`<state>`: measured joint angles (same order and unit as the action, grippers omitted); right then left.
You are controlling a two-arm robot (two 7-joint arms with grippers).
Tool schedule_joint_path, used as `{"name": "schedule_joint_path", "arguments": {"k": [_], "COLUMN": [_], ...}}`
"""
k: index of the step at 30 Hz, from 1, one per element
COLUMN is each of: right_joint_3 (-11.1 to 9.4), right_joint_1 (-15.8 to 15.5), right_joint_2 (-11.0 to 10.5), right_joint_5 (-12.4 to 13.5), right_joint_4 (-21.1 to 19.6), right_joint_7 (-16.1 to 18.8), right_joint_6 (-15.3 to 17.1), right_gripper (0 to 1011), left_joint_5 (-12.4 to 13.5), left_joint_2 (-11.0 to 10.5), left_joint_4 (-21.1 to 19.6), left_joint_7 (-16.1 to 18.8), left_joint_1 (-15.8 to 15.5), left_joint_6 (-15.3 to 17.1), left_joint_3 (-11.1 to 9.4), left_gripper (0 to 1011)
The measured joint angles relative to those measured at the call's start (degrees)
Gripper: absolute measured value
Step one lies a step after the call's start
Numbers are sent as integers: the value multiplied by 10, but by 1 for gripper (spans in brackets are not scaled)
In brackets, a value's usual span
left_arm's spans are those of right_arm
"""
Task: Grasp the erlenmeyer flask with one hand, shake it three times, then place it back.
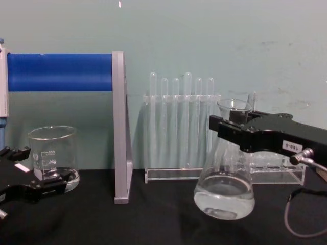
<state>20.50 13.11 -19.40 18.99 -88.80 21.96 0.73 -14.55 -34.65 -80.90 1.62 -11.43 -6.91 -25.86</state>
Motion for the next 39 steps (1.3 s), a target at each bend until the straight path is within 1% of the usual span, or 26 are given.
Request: {"name": "schedule_joint_path", "arguments": {"k": [39], "right_joint_3": [3], "right_joint_1": [-2], "right_joint_2": [-1], "right_joint_5": [1], "right_joint_4": [-1], "right_joint_7": [-2], "right_joint_6": [3], "right_gripper": [457], "left_joint_5": [0], "left_joint_2": [0], "left_joint_4": [0], "left_joint_7": [0], "left_joint_1": [0], "left_joint_6": [0], "left_joint_3": [0], "left_gripper": [1001]}}
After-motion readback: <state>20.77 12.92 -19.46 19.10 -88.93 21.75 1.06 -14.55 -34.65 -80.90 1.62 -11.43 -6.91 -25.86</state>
